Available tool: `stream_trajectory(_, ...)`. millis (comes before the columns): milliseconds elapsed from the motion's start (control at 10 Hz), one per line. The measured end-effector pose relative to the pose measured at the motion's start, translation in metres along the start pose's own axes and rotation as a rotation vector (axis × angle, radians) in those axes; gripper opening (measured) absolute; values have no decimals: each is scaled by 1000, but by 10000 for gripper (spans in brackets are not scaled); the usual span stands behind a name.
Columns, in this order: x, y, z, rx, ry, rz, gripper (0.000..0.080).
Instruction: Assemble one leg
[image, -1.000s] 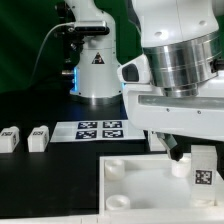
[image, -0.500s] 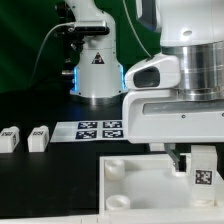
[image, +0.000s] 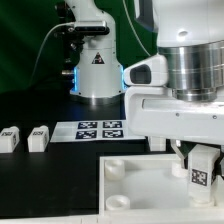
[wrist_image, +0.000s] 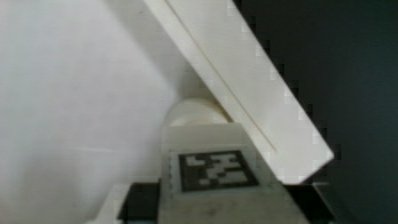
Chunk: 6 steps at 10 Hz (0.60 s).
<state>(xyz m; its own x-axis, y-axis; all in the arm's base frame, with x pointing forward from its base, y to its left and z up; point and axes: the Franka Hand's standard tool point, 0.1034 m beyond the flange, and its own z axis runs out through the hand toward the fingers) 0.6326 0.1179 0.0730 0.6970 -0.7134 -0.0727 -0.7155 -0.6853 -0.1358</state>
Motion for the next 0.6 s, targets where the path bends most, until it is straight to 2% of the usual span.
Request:
stream_trajectory(400,-4,-1,6,88,-23,797,295)
stream_trajectory(600,-12,-6,8,90,-31,888,295)
